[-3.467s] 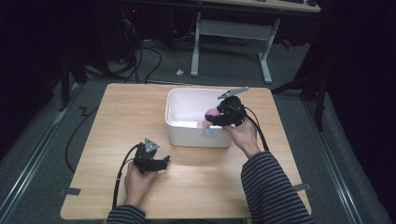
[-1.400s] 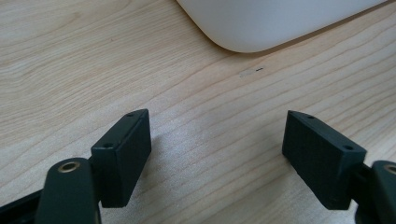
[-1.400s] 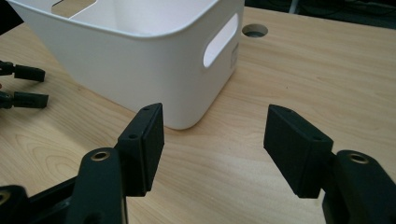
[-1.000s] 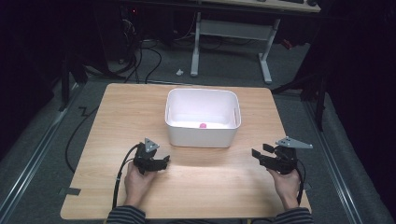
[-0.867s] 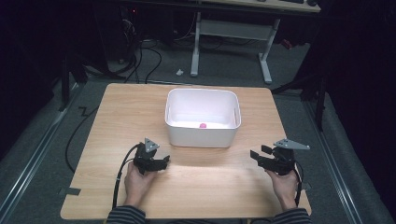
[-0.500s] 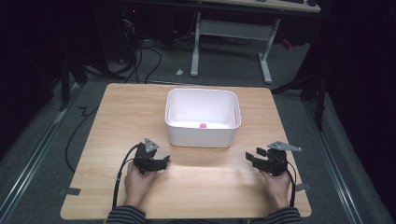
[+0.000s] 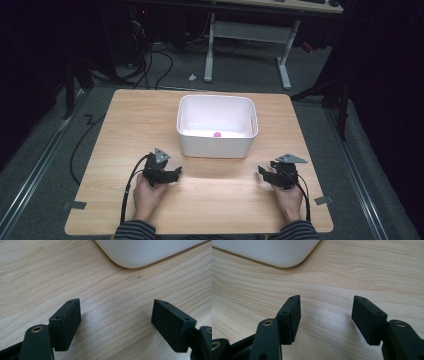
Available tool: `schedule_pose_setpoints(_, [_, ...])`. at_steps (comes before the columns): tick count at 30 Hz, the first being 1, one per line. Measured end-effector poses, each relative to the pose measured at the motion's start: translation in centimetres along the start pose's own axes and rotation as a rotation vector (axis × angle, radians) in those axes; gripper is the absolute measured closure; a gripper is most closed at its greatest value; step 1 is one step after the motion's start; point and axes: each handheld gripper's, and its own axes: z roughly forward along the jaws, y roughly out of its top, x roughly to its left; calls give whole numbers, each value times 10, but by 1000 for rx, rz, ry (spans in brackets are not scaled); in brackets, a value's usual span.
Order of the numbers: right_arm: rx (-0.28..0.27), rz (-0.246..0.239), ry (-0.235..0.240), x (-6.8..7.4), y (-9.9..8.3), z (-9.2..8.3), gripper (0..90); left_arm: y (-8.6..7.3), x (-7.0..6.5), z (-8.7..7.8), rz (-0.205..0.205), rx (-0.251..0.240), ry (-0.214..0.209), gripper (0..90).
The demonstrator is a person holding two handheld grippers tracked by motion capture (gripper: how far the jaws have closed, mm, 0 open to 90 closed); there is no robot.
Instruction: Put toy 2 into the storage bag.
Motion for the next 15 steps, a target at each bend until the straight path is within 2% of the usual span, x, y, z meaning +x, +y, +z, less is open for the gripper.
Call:
schedule_pose_setpoints(2, [6,-11,-7,1,-1,4,405,0,0,0,-1,0,0,238])
schedule_pose_setpoints(5, [17,-52,-38,6,0,6,382,0,0,0,0,0,0,237])
schedule_pose_setpoints(15, [21,-45,-41,5,0,7,343,0,0,0,2,1,0,237])
